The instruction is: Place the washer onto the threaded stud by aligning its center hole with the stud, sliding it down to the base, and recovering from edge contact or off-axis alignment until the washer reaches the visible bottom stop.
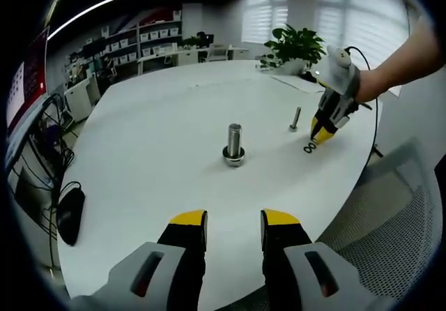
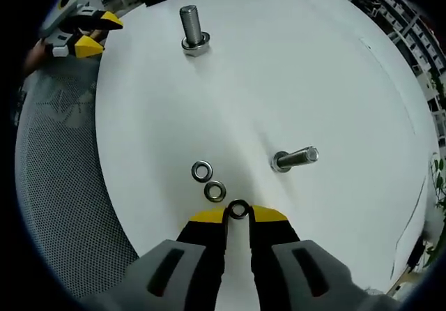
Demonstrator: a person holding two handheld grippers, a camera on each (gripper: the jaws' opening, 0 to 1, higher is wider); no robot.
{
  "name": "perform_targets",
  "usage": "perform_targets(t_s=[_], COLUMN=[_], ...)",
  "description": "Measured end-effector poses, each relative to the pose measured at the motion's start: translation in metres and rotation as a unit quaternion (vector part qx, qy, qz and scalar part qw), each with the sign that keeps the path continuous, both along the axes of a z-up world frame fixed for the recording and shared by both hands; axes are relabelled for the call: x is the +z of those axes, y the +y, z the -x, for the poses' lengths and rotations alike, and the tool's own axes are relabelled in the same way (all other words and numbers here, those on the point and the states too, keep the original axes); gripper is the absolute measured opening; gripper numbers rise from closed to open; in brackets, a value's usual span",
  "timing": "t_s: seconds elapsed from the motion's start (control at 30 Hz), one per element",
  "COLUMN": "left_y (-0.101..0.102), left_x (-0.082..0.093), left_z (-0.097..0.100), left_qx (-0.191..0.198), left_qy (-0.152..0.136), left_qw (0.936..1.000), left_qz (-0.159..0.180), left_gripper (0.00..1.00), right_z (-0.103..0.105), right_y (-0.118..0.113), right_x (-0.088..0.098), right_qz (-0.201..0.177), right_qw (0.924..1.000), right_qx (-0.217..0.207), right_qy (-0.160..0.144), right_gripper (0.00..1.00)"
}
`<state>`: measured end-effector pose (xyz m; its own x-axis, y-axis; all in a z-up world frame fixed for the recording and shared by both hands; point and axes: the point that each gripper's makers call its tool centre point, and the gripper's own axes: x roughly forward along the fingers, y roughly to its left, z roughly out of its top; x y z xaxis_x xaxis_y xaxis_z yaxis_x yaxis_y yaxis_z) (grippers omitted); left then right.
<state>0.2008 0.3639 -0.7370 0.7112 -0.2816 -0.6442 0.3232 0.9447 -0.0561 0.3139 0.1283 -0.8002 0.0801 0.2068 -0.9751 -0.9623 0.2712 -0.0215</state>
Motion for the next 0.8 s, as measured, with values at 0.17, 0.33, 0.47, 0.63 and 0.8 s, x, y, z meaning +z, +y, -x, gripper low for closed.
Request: perform_targets(t_s=[0.17,0.33,0.47,0.63,0.8], left_y=[-0.0005,-0.0001,0.0005,-0.0005,-0.0011], left_x=[-0.0002,-0.0002,0.0,-0.0002,-0.0007], left_z=[0.0,-0.0001,0.0003,0.0006,0.0004], left_qx=[-0.001,0.001,0.003,0.0,-0.001], left_qy=[0.0,-0.001,-0.001,-0.001,-0.001], left_qw=[1.0,1.0,1.0,1.0,1.0], left_qz=[0.0,0.002,0.003,0.002,0.004], left_gripper=[0.29,0.29,0.29,0.29,0.29], right_z=[0.0011,0.0005,0.0011,-0.0002,-0.0011], right_y=[-0.0003,-0.0004,-0.0003,-0.0006,-0.0009], right_x=[0.0011,-0.0002,0.0002,-0.0019,0.0029], right_qz=[-0.002,-0.002,0.002,0.007,0.002], right_qw=[1.0,1.0,1.0,1.0,1.0], right_qx=[-0.003,0.001,0.003,0.004,-0.001], right_qy=[0.0,0.0,0.001,0.001,0.001], right_gripper=[0.14,0.14,0.14,0.14,0.14])
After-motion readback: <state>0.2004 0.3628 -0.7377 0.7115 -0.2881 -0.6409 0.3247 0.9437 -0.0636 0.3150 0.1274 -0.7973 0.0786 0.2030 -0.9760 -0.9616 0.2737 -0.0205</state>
